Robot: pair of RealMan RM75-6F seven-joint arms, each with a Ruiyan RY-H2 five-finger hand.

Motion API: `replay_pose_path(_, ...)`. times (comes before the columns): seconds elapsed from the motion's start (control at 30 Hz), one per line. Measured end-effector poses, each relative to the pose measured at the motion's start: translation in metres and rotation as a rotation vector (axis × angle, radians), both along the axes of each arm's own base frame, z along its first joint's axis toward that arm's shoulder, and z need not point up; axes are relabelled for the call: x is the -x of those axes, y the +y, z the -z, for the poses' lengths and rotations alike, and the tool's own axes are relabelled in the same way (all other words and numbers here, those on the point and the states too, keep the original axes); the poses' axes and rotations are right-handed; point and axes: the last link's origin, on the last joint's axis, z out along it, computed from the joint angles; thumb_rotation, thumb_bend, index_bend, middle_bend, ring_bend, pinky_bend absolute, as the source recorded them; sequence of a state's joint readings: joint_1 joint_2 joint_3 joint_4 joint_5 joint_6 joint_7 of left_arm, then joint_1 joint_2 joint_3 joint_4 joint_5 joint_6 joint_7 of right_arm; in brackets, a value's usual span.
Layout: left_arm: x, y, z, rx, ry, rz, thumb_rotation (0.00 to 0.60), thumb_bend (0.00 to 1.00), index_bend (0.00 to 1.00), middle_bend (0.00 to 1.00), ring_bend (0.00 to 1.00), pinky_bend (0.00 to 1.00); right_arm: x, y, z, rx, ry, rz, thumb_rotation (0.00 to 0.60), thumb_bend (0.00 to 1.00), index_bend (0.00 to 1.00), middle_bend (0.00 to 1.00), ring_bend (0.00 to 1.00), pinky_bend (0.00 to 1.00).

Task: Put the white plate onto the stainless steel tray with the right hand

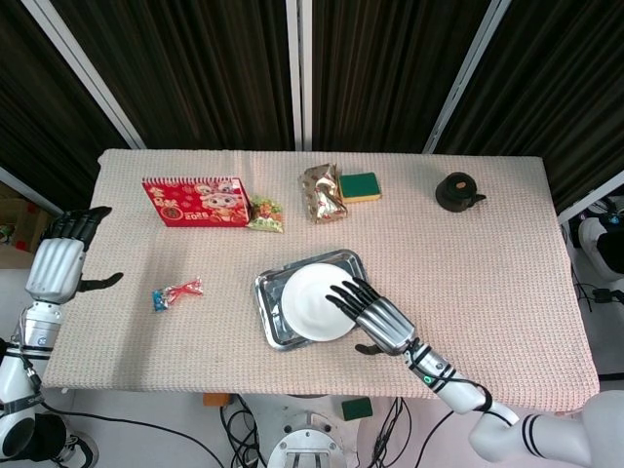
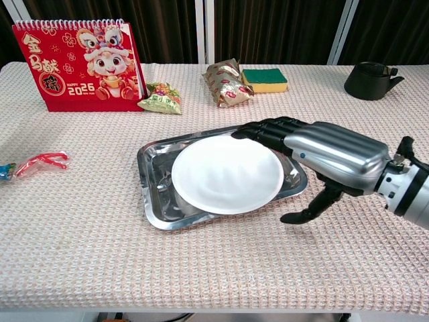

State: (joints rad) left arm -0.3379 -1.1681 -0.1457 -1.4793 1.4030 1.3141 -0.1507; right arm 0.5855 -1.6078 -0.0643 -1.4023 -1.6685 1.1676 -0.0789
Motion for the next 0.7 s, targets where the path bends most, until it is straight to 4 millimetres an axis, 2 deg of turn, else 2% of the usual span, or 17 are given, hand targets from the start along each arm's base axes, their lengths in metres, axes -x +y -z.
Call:
replay_pose_path(0.17, 0.001, -0.007, -0.003, -0.018, -0.001, 0.002, 0.6, 0.04, 0.1, 0.11, 0.1, 0.16, 0.021, 0.002, -0.034, 0.096, 0.009, 0.046, 0.6, 0.08, 0.0, 0.0, 0.0, 0.0)
replay_pose_path(0.27, 0.002, -0.014, -0.005, -0.032, 0.0, 0.006, 0.6, 0.04, 0.1, 0.11, 0.11, 0.16, 0.045, 0.005, -0.064, 0.195, 0.024, 0.111, 0.6, 0.08, 0.0, 0.0, 0.0, 0.0)
replay_pose_path(0.37, 0.005, -0.025, -0.005, -0.043, 0.008, 0.01, 0.592, 0.04, 0.1, 0.11, 0.1, 0.16, 0.077, 0.013, -0.096, 0.31, 0.067, 0.207, 0.6, 0.09, 0.0, 0.0, 0.0, 0.0)
replay_pose_path(0.43, 0.009, -0.039, -0.004, -0.043, 0.025, 0.009, 0.529, 0.04, 0.1, 0.11, 0.1, 0.16, 0.099, 0.02, -0.115, 0.378, 0.103, 0.29, 0.6, 0.09, 0.0, 0.0, 0.0, 0.0)
replay_pose_path(0.47, 0.012, -0.045, -0.003, -0.039, 0.038, 0.007, 0.47, 0.04, 0.1, 0.1, 0.09, 0.16, 0.108, 0.024, -0.121, 0.402, 0.121, 0.329, 0.6, 0.09, 0.0, 0.0, 0.0, 0.0)
replay_pose_path(0.5, 0.016, -0.052, -0.001, -0.03, 0.053, 0.002, 0.436, 0.04, 0.1, 0.11, 0.08, 0.15, 0.121, 0.03, -0.13, 0.436, 0.146, 0.382, 0.6, 0.09, 0.0, 0.0, 0.0, 0.0)
replay_pose_path(0.6, 0.03, -0.079, 0.006, 0.015, 0.103, -0.034, 0.369, 0.04, 0.1, 0.1, 0.06, 0.15, 0.151, 0.048, -0.154, 0.528, 0.212, 0.511, 0.6, 0.09, 0.0, 0.0, 0.0, 0.0)
replay_pose_path(0.7, 0.042, -0.104, 0.009, 0.048, 0.134, -0.076, 0.346, 0.04, 0.1, 0.1, 0.06, 0.15, 0.171, 0.064, -0.174, 0.604, 0.258, 0.596, 0.6, 0.09, 0.0, 0.0, 0.0, 0.0)
